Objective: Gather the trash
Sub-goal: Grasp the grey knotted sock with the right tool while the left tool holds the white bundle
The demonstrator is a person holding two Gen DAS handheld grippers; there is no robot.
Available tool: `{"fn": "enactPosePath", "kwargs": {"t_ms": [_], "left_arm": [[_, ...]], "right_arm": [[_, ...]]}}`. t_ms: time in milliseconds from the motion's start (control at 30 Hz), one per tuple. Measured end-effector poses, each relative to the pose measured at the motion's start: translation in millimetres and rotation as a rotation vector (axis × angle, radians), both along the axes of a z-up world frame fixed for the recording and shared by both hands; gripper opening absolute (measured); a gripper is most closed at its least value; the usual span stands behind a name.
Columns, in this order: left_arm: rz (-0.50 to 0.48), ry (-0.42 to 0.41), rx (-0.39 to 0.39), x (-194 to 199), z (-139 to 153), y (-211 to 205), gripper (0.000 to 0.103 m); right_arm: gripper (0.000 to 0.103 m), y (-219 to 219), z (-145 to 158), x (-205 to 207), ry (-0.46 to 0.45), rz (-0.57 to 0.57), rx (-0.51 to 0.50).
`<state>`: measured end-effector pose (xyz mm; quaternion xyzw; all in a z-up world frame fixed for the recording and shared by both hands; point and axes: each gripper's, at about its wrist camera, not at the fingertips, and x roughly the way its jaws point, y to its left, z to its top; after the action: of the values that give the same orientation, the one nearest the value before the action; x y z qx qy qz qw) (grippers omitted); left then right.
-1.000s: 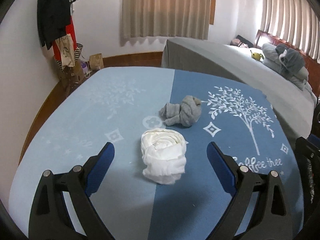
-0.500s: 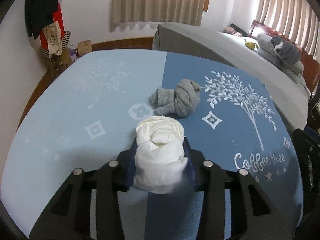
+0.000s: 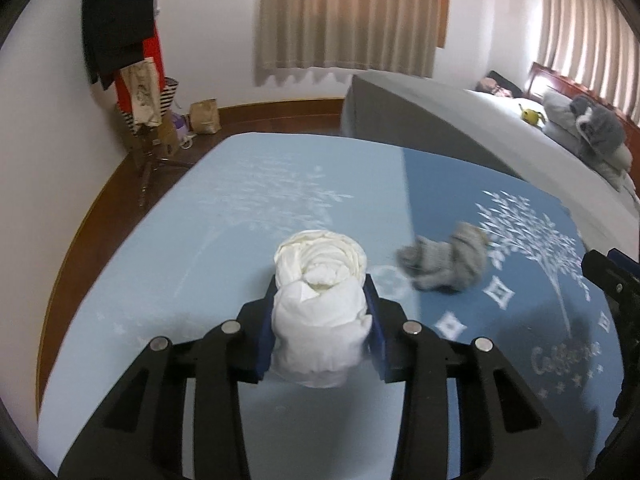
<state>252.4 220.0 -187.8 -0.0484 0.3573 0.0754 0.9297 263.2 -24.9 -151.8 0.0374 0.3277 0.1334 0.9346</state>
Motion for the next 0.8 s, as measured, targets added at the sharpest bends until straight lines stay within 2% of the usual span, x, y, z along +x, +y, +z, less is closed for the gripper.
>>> {"fn": "enactPosePath", "kwargs": {"t_ms": [267,533,667,800], "left_arm": [[0.052,0.01,-0.013,5,-5,31,0.037],[0.075,0.013,-0.024,12,-6,48,0.037],[0.076,0.017,-0.033,13,-8,49,0.037],[0.081,0.022,-0.04,13,-10,50,0.037]], "right_arm": [[0.097,53,-9,28,0.021,0.063,-0.021],[0.095,83,-21,43,0.063,0.096,-0.036],[0.085,94,-26,50,0.088,0.113,-0.05],[0.071,101,-29,51,0.103,0.136,-0.056]]}}
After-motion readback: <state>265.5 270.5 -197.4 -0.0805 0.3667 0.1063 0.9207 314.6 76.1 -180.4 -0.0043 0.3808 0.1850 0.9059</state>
